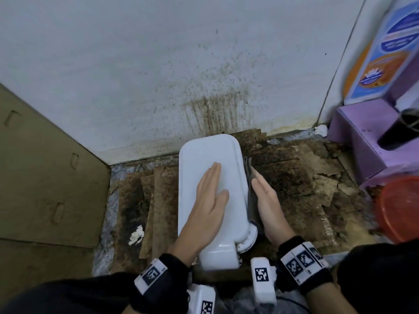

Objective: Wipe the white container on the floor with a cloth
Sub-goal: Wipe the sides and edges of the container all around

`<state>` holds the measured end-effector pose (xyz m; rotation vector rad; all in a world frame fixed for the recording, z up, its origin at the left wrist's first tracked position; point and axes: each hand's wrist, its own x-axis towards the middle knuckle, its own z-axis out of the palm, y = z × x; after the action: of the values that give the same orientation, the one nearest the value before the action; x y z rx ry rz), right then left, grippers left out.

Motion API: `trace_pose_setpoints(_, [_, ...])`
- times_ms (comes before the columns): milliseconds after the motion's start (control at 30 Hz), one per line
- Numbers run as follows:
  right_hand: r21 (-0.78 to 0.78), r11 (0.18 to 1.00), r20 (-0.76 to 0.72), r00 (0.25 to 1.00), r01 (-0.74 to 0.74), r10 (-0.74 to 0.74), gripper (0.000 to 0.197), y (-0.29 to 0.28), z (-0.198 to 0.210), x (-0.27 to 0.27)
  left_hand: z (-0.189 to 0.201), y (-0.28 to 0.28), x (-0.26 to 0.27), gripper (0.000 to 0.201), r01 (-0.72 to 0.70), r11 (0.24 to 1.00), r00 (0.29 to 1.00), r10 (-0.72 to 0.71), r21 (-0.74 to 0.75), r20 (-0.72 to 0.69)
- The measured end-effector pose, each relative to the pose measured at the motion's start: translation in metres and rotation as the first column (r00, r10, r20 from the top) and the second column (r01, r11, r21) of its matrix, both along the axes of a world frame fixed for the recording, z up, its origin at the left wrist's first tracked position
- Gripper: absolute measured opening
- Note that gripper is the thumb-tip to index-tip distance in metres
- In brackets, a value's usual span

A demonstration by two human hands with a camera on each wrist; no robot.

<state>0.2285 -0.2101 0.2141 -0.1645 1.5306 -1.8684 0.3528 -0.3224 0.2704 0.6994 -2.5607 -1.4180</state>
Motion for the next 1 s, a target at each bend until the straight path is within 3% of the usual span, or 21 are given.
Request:
trace_pose_setpoints(167, [0.160,0.983,-0.176,0.977,-0.093,0.121,0.045,0.004,0.006,-0.001,-0.015,-0.018,0.015,0.055,-0.229,0.935,0.973,0.214,-0.270,-0.085])
trace_pose_setpoints(267, [0.225,0.969,-0.237,0.960,-0.097,0.151,0.046,0.002,0.014,0.005,-0.021,-0.027,0.027,0.058,-0.413,0.886,0.893,0.439,-0.209,0.096])
trace_pose_setpoints(333, [0.287,0.952,-0.272,0.944,-0.103,0.184,0.046,0.001,0.016,0.007,-0.019,-0.028,0.030,0.066,-0.461,0.882,0.844,0.470,-0.098,0.257])
trace_pose_setpoints(467, [0.322,0.941,-0.240,0.952,-0.105,0.188,0.052,0.000,0.014,0.004,-0.021,-0.028,0.029,0.053,-0.467,0.884,0.861,0.459,-0.020,0.216])
trace_pose_setpoints(667, [0.128,0.992,-0.110,0.994,0.019,-0.005,0.056,0.006,0.006,0.003,-0.010,-0.035,0.020,0.046,-0.424,0.905,0.901,0.416,0.040,0.125])
trace_pose_setpoints(867, [0.102,0.948,-0.213,0.937,0.302,-0.275,0.051,-0.004,0.018,0.042,0.017,-0.078,0.005,0.048,-0.183,0.981,0.973,0.191,-0.067,0.129])
trace_pose_setpoints(1000, [0.169,0.926,-0.207,0.930,0.339,-0.303,0.054,-0.017,0.020,0.058,0.023,-0.093,-0.005,0.043,-0.064,0.997,0.984,0.071,-0.051,0.160])
